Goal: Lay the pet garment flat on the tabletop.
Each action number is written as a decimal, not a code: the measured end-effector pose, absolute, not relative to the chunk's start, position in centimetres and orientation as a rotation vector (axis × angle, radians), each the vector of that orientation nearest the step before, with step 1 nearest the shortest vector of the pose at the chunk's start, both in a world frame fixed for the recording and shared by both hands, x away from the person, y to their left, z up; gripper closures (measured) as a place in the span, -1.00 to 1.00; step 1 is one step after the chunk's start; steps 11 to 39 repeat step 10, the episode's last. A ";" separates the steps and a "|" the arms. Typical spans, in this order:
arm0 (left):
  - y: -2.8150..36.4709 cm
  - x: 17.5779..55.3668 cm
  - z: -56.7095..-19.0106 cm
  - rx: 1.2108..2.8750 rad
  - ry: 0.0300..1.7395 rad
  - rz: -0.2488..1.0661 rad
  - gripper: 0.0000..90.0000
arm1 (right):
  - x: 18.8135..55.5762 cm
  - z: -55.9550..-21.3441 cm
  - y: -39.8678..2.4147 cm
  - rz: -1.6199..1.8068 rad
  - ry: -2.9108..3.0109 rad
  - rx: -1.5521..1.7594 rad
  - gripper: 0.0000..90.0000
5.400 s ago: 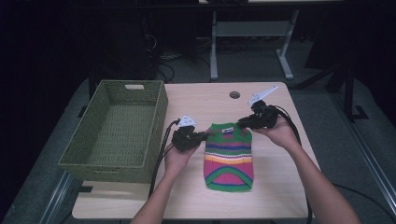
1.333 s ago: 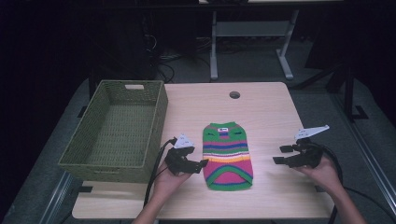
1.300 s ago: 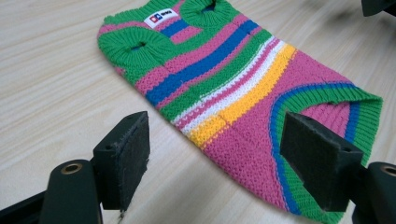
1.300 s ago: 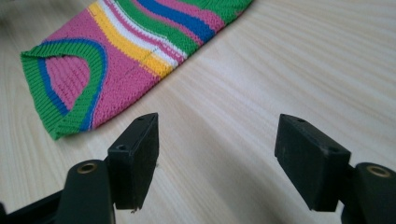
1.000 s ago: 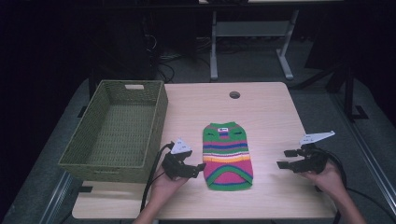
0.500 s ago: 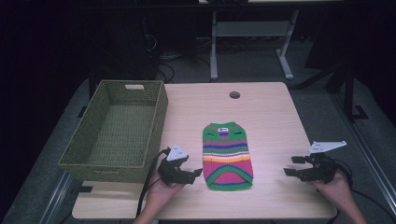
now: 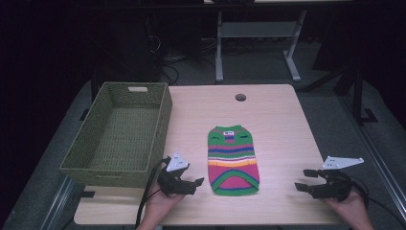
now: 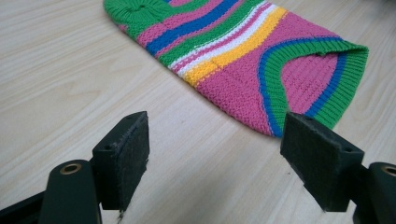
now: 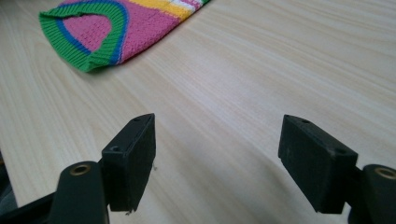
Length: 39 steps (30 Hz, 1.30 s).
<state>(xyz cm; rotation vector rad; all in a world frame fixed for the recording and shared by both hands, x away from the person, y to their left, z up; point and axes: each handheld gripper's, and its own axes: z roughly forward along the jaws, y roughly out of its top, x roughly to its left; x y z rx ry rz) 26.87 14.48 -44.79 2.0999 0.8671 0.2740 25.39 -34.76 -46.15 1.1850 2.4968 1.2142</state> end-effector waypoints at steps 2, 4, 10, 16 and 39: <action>14.7 26.7 -45.0 2.094 0.872 0.269 -0.48 | 25.0 -46.3 -34.7 1.202 2.501 1.188 -0.40; 14.8 26.5 -45.1 2.089 0.874 0.267 -0.48 | 24.7 -46.6 -34.6 1.197 2.504 1.191 -0.40; 14.8 26.0 -45.1 2.096 0.867 0.262 -0.51 | 24.0 -46.9 -34.1 1.180 2.487 1.214 -0.40; 14.8 26.0 -45.1 2.096 0.867 0.262 -0.51 | 24.0 -46.9 -34.1 1.180 2.487 1.214 -0.40; 14.8 26.0 -45.1 2.096 0.867 0.262 -0.51 | 24.0 -46.9 -34.1 1.180 2.487 1.214 -0.40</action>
